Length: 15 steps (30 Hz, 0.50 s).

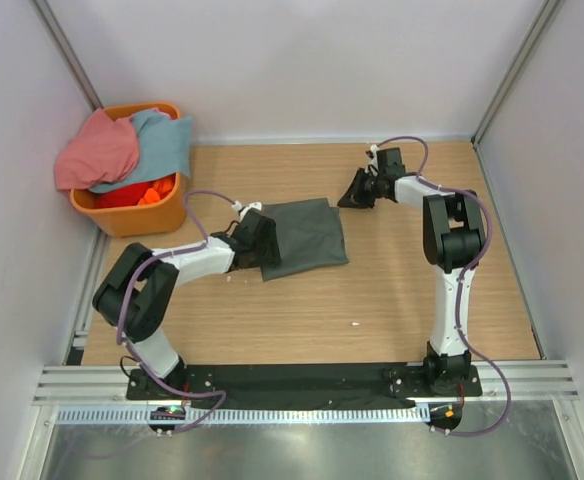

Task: Fold and stack the t-shirts
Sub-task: Fold the tshirt

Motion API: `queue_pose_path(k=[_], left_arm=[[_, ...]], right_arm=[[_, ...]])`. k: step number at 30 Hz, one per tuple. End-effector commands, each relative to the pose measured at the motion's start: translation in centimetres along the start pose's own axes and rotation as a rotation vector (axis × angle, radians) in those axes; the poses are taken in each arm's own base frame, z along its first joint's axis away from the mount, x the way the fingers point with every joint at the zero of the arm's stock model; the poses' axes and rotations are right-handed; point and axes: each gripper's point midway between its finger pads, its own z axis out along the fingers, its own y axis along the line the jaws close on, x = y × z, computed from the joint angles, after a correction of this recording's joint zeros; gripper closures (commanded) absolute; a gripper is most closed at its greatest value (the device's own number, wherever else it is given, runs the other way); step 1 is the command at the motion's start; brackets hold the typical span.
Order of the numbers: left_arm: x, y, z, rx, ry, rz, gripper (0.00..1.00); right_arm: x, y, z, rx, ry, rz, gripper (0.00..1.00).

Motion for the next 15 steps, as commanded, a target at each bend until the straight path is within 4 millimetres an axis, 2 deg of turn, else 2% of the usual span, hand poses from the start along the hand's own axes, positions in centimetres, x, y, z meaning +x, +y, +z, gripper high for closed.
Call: queue_pose_path(k=[1, 5, 7, 8, 9, 10, 12, 15], left_arm=[[4.3, 2.6, 0.6, -0.068, 0.097, 0.014, 0.44], [4.2, 2.5, 0.2, -0.069, 0.091, 0.032, 0.45], [3.3, 1.7, -0.5, -0.063, 0.066, 0.047, 0.43], [3.0, 1.6, -1.4, -0.07, 0.062, 0.068, 0.39], [2.3, 1.8, -1.9, -0.095, 0.038, 0.081, 0.38], [1.4, 0.8, -2.7, -0.085, 0.015, 0.097, 0.37], [0.5, 0.5, -4.5, -0.1, -0.018, 0.115, 0.35], [-0.3, -0.2, -6.4, -0.091, -0.063, 0.122, 0.34]], right_arm=[[1.0, -0.7, 0.8, -0.025, 0.008, 0.009, 0.89], [0.7, -1.3, 0.7, -0.003, 0.001, 0.01, 0.9], [0.1, -1.0, 0.0, 0.006, -0.012, -0.007, 0.89], [-0.9, -0.1, -1.1, -0.004, -0.039, -0.027, 0.85], [-1.2, 0.5, -1.6, -0.008, -0.05, -0.039, 0.71], [-1.6, 1.0, -2.1, -0.015, -0.062, -0.052, 0.65], [-2.3, 2.5, -3.1, -0.051, -0.08, -0.059, 0.5], [-2.4, 4.0, -3.2, -0.118, -0.073, -0.05, 0.49]])
